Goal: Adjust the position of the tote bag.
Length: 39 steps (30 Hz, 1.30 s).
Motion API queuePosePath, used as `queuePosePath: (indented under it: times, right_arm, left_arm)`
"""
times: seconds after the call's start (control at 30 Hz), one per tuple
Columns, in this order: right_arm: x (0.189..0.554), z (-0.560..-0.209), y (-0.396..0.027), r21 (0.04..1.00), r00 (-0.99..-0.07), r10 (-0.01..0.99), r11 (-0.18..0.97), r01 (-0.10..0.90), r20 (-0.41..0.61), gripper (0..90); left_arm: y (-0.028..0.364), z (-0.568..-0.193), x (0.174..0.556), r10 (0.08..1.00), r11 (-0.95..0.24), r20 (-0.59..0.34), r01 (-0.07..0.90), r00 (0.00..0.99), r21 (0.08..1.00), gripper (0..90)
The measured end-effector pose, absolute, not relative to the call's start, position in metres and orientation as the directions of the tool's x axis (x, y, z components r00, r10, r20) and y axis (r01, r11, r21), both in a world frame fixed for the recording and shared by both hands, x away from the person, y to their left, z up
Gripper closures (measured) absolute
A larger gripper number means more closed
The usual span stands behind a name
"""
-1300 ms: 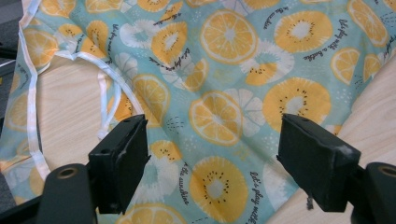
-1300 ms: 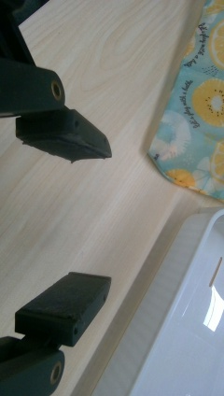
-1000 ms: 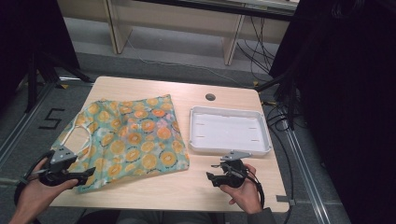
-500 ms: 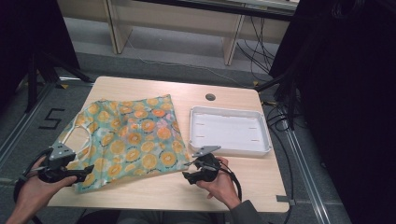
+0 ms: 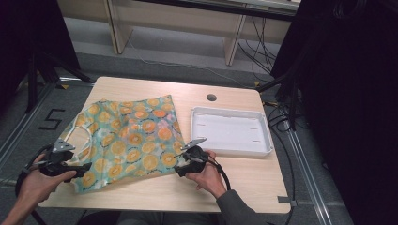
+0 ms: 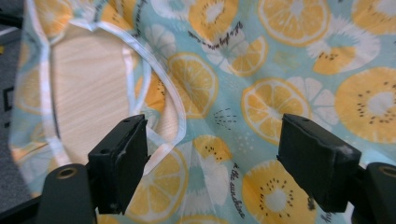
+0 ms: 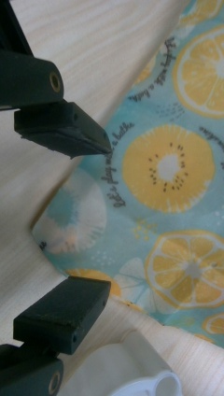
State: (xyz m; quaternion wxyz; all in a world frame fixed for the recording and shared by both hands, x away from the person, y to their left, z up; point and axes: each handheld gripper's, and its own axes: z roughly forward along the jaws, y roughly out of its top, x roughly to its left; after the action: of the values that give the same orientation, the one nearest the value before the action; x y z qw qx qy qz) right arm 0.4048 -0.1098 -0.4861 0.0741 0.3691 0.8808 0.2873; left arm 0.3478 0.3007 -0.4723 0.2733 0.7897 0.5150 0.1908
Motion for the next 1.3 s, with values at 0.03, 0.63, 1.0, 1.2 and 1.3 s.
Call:
queuePosePath:
  times: [0.03,0.63,1.0,1.2,1.3]
  right_arm:
    - [0.407,-0.488,-0.110,0.563,-0.722,0.689,0.572,0.597,0.065,29.5]
    - [0.415,-0.497,-0.100,0.533,-0.717,0.696,0.593,0.604,0.039,35.1]
    - [0.414,-0.497,-0.102,0.560,-0.740,0.672,0.613,0.557,0.001,57.2]
    - [0.415,-0.498,-0.102,0.574,-0.755,0.655,0.614,0.542,0.013,83.3]
    - [0.415,-0.498,-0.099,0.576,-0.757,0.653,0.620,0.532,-0.004,89.3]
  left_arm:
    - [0.301,-0.474,0.350,0.917,-0.326,0.022,0.717,0.397,0.616,23.6]
    - [0.314,-0.472,0.347,0.927,-0.306,0.020,0.720,0.375,0.623,21.8]
    - [0.321,-0.486,0.352,0.921,-0.337,0.023,0.767,0.388,0.547,22.4]
    - [0.313,-0.494,0.351,0.879,-0.442,0.054,0.769,0.473,0.461,50.3]
    - [0.309,-0.494,0.350,0.854,-0.488,0.077,0.740,0.515,0.464,84.8]
